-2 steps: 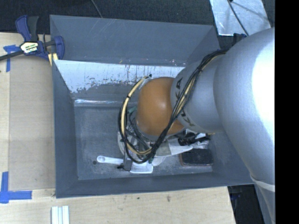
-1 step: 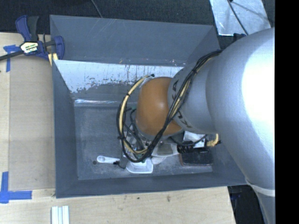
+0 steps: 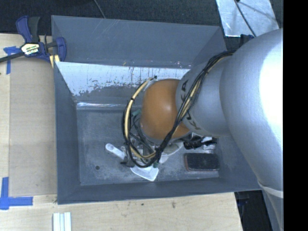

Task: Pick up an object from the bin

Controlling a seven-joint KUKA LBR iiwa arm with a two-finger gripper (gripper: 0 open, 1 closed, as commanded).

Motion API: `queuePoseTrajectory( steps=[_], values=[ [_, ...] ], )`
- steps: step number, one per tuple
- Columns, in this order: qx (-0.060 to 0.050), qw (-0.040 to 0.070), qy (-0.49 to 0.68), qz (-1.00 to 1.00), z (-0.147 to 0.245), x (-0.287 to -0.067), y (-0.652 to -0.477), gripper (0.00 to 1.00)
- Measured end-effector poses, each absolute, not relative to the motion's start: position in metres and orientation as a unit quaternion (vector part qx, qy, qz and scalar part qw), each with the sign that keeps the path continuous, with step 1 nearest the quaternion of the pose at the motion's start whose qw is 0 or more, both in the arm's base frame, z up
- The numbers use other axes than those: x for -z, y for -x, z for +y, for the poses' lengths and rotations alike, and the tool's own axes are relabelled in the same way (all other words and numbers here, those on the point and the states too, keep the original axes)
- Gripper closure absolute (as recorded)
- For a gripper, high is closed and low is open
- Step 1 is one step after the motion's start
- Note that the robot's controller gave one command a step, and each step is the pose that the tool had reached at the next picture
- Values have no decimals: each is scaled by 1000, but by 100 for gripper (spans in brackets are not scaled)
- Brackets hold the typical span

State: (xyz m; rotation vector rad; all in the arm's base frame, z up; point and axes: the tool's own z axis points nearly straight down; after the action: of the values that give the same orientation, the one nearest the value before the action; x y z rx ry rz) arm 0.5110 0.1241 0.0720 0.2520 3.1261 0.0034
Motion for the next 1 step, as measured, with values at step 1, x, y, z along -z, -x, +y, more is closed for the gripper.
queuePoseTrajectory(
  steps=[1],
  values=[
    [-1, 3, -80, 997, 124, -72, -511, 100]
  ],
)
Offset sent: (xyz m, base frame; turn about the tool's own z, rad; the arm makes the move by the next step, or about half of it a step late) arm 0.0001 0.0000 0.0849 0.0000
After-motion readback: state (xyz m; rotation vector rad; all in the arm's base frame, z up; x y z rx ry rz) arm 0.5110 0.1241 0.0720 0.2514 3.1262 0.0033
